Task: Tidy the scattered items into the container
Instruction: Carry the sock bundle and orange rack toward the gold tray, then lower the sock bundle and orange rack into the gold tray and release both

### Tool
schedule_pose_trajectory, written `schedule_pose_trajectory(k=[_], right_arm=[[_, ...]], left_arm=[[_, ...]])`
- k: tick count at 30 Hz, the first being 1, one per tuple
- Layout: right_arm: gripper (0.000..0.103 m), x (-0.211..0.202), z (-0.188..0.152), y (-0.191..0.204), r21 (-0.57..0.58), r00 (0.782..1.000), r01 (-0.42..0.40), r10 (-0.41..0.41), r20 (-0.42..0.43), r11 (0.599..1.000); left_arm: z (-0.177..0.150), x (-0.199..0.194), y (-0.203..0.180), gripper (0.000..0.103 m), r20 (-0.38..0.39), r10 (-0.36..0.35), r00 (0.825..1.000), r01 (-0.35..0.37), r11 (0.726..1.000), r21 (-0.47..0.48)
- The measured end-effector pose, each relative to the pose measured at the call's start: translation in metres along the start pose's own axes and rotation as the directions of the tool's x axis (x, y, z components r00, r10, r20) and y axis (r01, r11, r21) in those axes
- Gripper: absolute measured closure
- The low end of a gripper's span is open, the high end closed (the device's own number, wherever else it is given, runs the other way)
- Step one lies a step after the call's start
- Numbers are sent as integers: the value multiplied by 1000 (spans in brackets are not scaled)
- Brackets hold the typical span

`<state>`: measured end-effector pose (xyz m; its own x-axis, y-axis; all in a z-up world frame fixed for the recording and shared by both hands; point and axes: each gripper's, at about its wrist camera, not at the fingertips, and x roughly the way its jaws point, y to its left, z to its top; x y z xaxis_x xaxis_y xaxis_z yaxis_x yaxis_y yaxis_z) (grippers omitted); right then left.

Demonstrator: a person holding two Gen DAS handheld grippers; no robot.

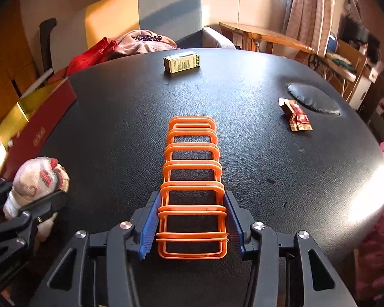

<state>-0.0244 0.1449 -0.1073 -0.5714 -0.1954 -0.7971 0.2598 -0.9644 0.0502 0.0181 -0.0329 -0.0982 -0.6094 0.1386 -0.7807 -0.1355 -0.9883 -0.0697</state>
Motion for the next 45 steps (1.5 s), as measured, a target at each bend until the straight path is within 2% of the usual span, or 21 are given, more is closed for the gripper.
schedule_pose_trajectory(k=[10,14,17,22,25,27,30,32,34,35,36,38,42,45], right_arm=[[54,-18,9,22,2,995,-87,87,41,996],[54,-30,26,44,-25,985,-150,151,77,988],[54,-41,42,73,-75,968,-221,228,107,972],[54,-53,66,133,-186,925,-336,361,120,923],[54,-49,78,171,-243,897,-403,434,89,883],[54,-41,83,197,-276,889,-422,454,61,864],[54,-24,91,227,-283,875,-464,484,1,839],[54,-10,94,242,-283,875,-472,482,-36,835],[54,4,94,254,-285,881,-467,468,-69,837],[54,10,93,260,-288,886,-460,457,-85,840],[54,16,92,263,-290,892,-450,443,-94,844],[54,24,91,262,-285,903,-427,417,-100,858],[52,33,91,255,-271,899,-437,423,-113,857],[52,32,92,254,-284,897,-441,430,-103,852]], left_arm=[[8,-31,22,74,72,15,997,-10,997,-80],[11,-47,41,73,102,57,993,-45,991,-124],[12,-62,65,73,125,118,985,-95,980,-177],[4,-84,126,73,120,248,961,-200,928,-316],[-5,-92,160,73,96,312,945,-254,888,-382],[-9,-95,182,73,80,345,935,-282,864,-418],[-12,-94,203,72,69,375,924,-312,848,-427],[-13,-91,215,72,57,398,916,-337,837,-432],[-12,-83,220,71,57,376,925,-322,854,-408],[-11,-76,219,71,44,380,924,-335,861,-383],[-9,-71,219,74,37,387,921,-347,862,-369],[-8,-62,223,71,32,369,929,-331,867,-373],[-6,-53,231,69,21,347,938,-311,864,-395],[-7,-56,234,67,40,317,948,-271,863,-427]])
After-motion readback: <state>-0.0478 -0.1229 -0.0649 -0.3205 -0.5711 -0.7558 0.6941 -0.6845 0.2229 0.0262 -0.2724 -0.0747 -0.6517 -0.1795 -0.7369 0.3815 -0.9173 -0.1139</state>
